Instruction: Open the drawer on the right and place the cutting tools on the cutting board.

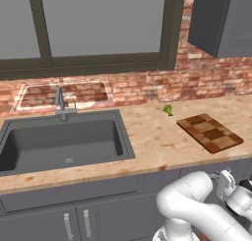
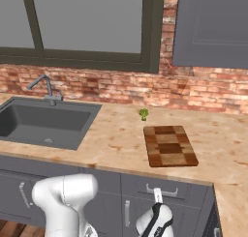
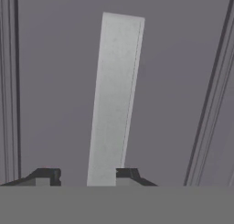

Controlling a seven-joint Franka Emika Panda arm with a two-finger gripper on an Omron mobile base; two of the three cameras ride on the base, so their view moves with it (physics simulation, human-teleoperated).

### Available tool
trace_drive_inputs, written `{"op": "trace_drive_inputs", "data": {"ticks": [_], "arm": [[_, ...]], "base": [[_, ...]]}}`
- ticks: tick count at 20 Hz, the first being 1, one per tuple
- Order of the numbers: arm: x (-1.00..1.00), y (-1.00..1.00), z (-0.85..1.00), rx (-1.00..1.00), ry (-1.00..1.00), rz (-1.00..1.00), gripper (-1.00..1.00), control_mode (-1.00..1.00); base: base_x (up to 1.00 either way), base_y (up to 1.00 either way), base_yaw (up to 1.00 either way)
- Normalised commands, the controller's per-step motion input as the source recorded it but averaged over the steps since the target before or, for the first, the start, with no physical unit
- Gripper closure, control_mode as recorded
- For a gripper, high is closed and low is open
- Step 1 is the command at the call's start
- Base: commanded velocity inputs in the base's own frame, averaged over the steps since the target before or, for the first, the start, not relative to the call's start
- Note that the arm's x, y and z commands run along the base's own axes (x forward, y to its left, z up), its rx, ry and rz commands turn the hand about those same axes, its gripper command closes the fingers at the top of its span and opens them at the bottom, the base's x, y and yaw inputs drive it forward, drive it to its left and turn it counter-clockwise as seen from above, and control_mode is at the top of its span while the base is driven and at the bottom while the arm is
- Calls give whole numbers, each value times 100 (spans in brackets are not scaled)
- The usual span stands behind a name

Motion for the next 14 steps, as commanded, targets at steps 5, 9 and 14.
{"op": "trace_drive_inputs", "data": {"ticks": [5, 9, 14], "arm": [[14, -26, -4, 1, 0, 0, -100, -100], [15, -31, 3, 5, 1, -2, -100, -100], [0, -42, 1, 7, 2, -5, -100, -100]], "base": [[0, 0, 0], [0, 0, 0], [0, 0, 0]]}}
